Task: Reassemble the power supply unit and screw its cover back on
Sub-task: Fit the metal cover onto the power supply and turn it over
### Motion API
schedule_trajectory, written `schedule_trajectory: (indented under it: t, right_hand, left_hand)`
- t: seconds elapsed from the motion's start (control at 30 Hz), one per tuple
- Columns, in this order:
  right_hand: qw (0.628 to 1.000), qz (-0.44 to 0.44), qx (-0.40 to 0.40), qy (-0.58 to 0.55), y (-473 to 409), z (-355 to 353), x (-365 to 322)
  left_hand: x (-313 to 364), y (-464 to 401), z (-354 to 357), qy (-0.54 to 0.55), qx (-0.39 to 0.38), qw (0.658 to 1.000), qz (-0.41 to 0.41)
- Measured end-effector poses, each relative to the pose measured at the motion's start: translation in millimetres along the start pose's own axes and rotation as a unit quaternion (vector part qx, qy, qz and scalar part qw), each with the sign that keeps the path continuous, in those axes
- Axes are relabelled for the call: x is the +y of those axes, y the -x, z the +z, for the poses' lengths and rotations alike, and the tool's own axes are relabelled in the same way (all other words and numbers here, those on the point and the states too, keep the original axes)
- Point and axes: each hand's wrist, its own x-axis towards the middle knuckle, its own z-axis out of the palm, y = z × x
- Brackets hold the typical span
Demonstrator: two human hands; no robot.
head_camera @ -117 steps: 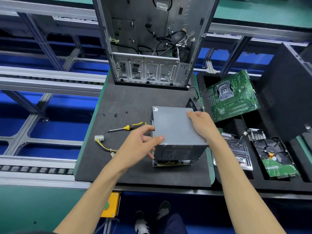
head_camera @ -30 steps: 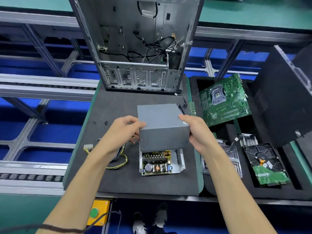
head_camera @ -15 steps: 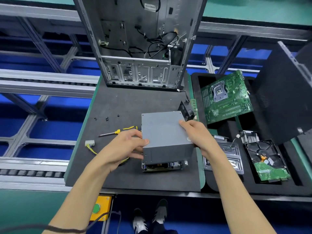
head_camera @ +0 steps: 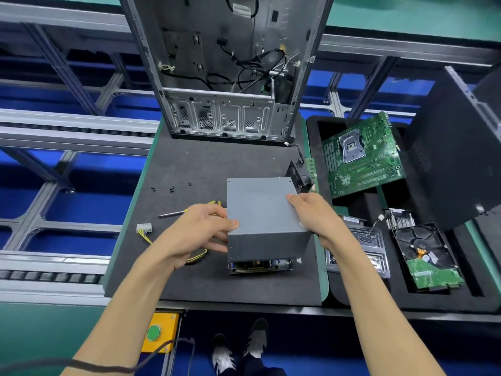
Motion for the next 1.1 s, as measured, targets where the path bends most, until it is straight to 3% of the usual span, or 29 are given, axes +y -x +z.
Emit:
schedule_trajectory:
  t: [0.43,0.57,0.77,0.93,1.1]
  right_hand:
    - [0.998,-0.031,0.047,0.012,7,11,4]
    - [0.997,-0.017,0.057,-0.048,12,19,6]
    - [0.99,-0.079,0.118,-0.008,19,19,15]
    - [0.975,-0.041,0.208,-0.069,25,16,37]
    - [0.981,0.072,0.101,-0.15,32,23,71]
  left_hand:
    - [-13,2,0,-0.017,-0.007,1.0,0.003]
    - [-24,3,1,-0.023,0.001,1.0,0.019]
    - [-40,2,13,0.008,0.054,0.998,0.038]
    - [-47,0,23,0.024,0.117,0.991,0.058]
    - [-56,2,27,-0.013,0.145,0.987,0.064]
